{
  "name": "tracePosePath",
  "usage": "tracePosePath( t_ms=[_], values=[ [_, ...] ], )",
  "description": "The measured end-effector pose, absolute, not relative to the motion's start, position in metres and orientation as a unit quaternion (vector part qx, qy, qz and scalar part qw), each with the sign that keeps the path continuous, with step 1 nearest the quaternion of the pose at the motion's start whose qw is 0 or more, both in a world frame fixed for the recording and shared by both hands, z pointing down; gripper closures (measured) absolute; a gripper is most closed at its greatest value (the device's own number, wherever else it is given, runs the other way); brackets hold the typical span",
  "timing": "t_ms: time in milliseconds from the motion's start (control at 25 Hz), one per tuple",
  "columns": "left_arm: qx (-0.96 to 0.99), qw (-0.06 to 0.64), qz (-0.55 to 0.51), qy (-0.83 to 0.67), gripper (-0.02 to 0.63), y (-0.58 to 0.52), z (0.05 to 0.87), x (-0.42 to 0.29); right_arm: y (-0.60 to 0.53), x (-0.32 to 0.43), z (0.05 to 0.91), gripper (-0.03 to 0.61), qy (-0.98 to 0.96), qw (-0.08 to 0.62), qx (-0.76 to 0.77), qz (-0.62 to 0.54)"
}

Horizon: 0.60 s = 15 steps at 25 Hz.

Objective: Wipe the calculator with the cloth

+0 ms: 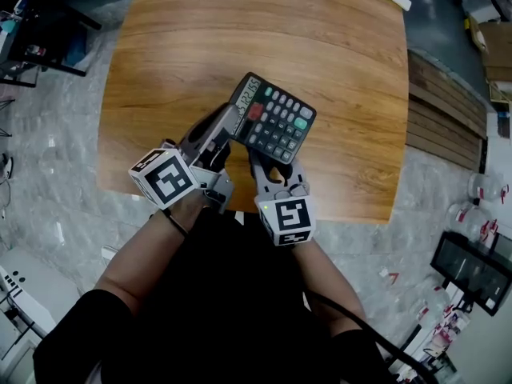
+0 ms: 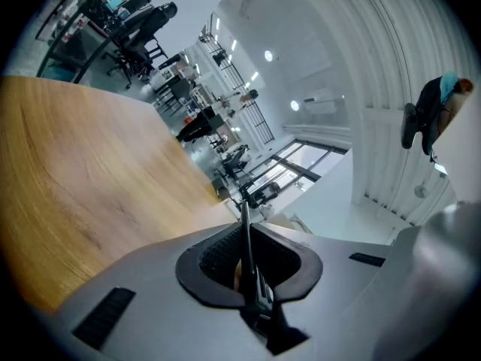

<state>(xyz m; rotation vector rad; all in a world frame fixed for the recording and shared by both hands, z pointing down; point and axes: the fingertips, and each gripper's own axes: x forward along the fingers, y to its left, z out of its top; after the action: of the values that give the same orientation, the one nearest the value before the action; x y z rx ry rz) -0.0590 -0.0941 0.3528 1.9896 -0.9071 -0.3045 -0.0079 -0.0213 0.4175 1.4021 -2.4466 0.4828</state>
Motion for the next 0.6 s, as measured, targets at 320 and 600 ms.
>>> tracePosePath(
  t_ms=[320,600],
  values=[
    [0.793,0.454,-0.126,-0.388,0.571,-0.089,0.36,-0.064,-0.015,0.005,0.411,0.502,-0.835,0.068,0.518,0.175],
    [0.806,0.439,-0.117,-0.38,0.571,-0.095,0.353,-0.063,-0.035,0.078,0.406,0.502,-0.795,0.073,0.581,0.156]
  ],
)
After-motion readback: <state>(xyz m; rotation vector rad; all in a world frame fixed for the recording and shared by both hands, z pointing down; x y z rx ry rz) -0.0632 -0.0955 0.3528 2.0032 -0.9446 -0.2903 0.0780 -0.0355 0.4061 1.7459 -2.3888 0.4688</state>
